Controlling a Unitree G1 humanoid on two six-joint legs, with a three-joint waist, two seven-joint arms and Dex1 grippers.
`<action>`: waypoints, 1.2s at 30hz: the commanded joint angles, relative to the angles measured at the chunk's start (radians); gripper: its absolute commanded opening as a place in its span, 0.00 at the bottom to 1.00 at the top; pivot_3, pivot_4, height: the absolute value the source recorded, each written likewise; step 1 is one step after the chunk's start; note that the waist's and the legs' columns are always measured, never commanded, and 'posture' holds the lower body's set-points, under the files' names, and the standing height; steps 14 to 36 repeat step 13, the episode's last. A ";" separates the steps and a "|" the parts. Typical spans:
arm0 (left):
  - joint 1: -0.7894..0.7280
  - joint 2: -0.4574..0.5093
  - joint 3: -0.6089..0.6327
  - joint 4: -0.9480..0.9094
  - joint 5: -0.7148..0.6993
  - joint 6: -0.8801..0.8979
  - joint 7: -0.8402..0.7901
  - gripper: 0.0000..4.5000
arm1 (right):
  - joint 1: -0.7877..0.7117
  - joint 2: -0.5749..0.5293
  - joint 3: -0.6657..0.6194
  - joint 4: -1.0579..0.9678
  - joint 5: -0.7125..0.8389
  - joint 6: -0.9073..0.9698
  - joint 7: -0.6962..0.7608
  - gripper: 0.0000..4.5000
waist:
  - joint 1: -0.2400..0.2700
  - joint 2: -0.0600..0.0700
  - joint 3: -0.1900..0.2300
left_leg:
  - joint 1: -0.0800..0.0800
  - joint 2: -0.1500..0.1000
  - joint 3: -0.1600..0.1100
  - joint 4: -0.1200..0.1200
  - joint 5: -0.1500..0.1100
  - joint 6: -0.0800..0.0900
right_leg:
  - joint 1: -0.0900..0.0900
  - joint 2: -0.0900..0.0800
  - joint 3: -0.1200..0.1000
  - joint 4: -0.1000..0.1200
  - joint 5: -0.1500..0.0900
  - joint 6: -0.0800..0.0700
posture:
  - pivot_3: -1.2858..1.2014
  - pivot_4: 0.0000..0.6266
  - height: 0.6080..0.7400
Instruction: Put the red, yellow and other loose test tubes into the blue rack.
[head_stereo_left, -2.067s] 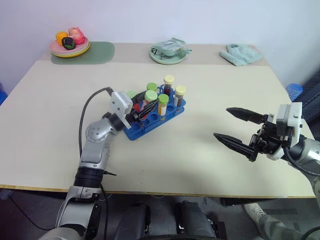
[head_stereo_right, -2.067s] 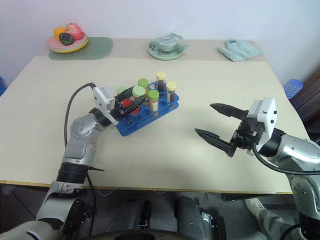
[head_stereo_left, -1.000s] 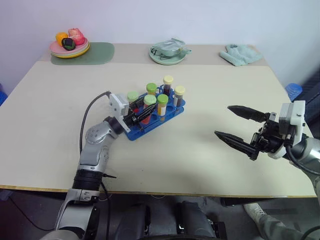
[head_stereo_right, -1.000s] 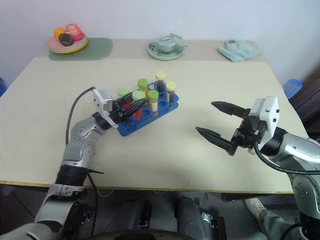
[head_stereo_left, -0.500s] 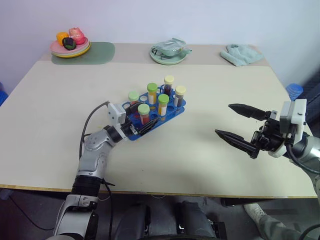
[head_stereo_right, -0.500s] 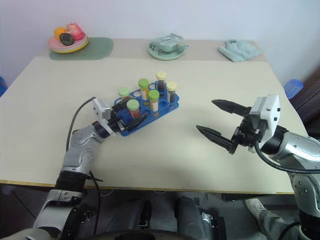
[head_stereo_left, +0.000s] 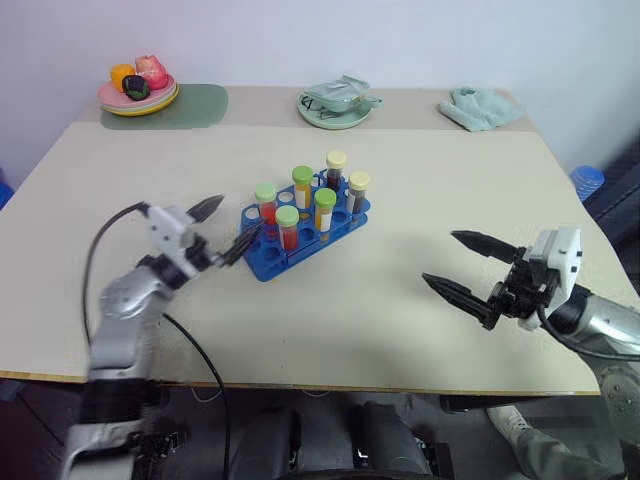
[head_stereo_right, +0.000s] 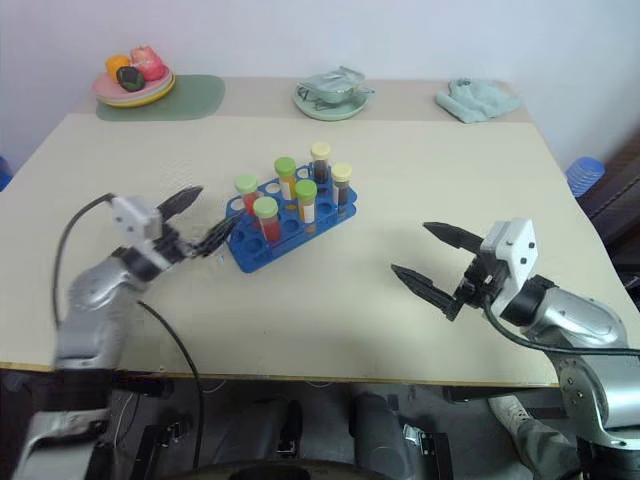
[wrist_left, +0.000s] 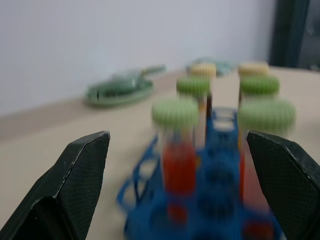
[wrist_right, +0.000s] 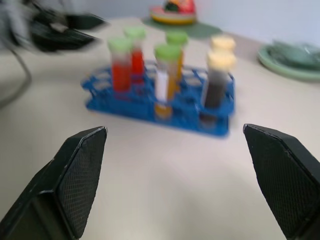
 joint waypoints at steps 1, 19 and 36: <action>0.056 0.073 0.112 0.005 -0.089 0.014 -0.102 0.99 | 0.049 0.011 -0.063 -0.026 -0.005 -0.038 -0.009 1.00 | 0.002 0.000 0.000 | 0.000 0.000 0.000 0.000 0.000 0.000 | 0.000 0.000 0.000 0.000 0.000 0.000 | 0.52 0.24 1.00; 0.133 0.198 0.178 0.096 -0.098 0.037 -0.250 0.99 | 0.164 0.012 -0.165 -0.054 0.017 -0.039 -0.016 1.00 | 0.002 0.000 0.000 | 0.000 0.000 0.000 0.000 -0.001 0.001 | 0.001 -0.001 0.000 -0.001 0.000 0.000 | 0.52 0.24 1.00; 0.133 0.198 0.178 0.096 -0.098 0.037 -0.250 0.99 | 0.164 0.012 -0.165 -0.054 0.017 -0.039 -0.016 1.00 | 0.002 0.000 0.000 | 0.000 0.000 0.000 0.000 -0.001 0.001 | 0.001 -0.001 0.000 -0.001 0.000 0.000 | 0.52 0.24 1.00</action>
